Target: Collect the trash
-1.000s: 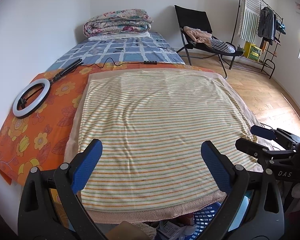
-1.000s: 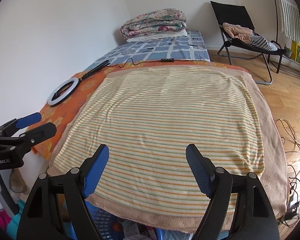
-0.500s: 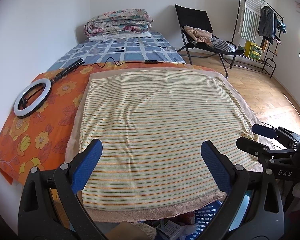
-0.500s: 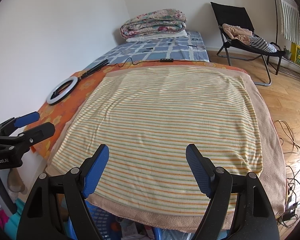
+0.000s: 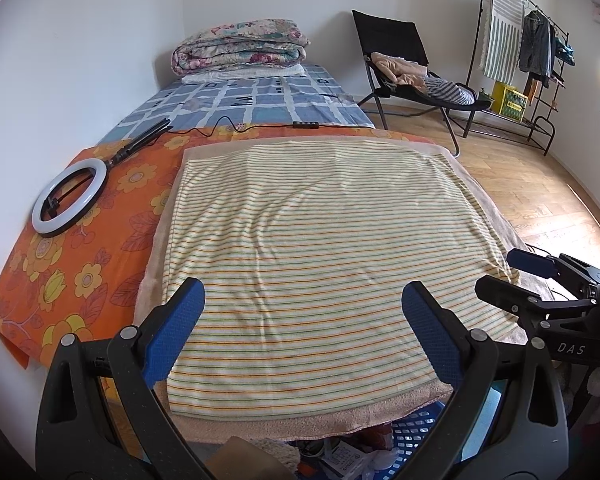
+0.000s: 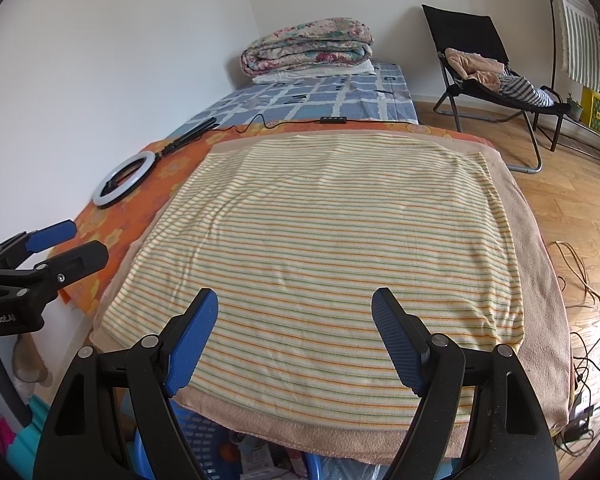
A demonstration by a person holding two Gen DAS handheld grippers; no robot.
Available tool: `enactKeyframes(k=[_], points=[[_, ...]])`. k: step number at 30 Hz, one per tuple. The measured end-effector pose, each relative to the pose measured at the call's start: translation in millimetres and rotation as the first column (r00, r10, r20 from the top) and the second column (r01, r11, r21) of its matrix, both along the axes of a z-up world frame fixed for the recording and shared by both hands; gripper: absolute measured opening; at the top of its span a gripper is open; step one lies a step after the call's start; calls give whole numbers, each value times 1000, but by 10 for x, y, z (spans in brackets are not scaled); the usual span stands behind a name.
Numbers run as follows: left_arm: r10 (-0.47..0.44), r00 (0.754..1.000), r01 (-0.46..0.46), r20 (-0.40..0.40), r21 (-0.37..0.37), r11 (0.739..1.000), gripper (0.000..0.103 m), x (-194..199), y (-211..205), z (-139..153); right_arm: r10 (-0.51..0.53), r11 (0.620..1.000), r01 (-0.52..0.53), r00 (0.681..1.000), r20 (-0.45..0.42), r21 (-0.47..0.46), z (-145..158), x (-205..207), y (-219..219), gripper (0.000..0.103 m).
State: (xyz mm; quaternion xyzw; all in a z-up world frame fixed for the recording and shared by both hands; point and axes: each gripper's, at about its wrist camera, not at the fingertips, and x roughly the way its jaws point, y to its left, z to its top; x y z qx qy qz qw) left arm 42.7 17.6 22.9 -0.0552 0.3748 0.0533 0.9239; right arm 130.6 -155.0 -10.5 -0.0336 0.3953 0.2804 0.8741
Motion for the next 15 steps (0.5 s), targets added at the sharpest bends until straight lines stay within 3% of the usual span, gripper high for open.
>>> enactKeyframes(k=[15], points=[[9,1000,-9,-9,-2,1000,101,-7,122,-25,0,1000,0,1000,-2,-1,-4,10,-5,79]])
